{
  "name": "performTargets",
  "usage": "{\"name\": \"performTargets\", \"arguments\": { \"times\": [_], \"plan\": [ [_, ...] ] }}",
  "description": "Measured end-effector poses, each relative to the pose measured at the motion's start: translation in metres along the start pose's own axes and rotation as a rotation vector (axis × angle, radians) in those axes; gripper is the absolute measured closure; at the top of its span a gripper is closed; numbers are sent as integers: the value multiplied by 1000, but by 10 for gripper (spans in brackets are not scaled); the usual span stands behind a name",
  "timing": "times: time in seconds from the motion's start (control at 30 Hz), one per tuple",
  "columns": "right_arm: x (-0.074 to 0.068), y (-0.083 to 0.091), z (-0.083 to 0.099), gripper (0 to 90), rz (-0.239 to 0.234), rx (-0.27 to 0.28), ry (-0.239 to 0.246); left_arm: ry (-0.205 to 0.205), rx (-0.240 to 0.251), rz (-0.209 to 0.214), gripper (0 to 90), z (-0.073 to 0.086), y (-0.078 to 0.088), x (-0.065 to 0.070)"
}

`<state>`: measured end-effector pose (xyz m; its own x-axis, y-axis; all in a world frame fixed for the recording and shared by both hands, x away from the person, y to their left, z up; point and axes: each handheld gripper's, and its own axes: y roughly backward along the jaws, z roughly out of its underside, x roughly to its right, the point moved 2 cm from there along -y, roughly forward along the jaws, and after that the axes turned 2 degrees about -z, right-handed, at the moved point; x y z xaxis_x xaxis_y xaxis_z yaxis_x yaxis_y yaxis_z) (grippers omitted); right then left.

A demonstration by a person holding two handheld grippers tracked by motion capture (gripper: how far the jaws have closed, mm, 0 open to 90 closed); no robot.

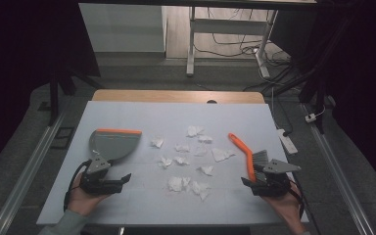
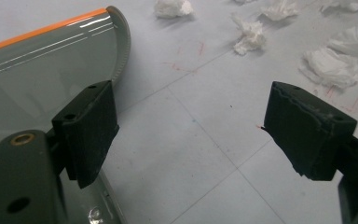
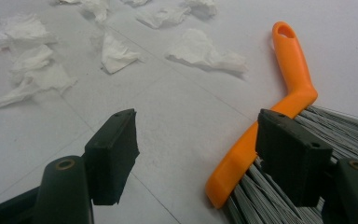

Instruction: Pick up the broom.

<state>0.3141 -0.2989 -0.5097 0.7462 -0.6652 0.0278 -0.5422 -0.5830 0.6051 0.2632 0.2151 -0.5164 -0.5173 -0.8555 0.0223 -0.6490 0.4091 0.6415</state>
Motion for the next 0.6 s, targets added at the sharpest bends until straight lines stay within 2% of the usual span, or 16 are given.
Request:
{"name": "performTargets", "arguments": {
  "times": [0.3,0.4,0.6],
  "plan": [
    [2,2,-4,283,-15,10,-6,-2,-1,-5,185,-5,0,4],
    [0,2,-4,283,-6,10,1,-2,9,-5,185,-8,1,4],
    [-1,0,-8,294,-6,-14,0,-20,-1,4,187,-7,0,5]
  ]
}}
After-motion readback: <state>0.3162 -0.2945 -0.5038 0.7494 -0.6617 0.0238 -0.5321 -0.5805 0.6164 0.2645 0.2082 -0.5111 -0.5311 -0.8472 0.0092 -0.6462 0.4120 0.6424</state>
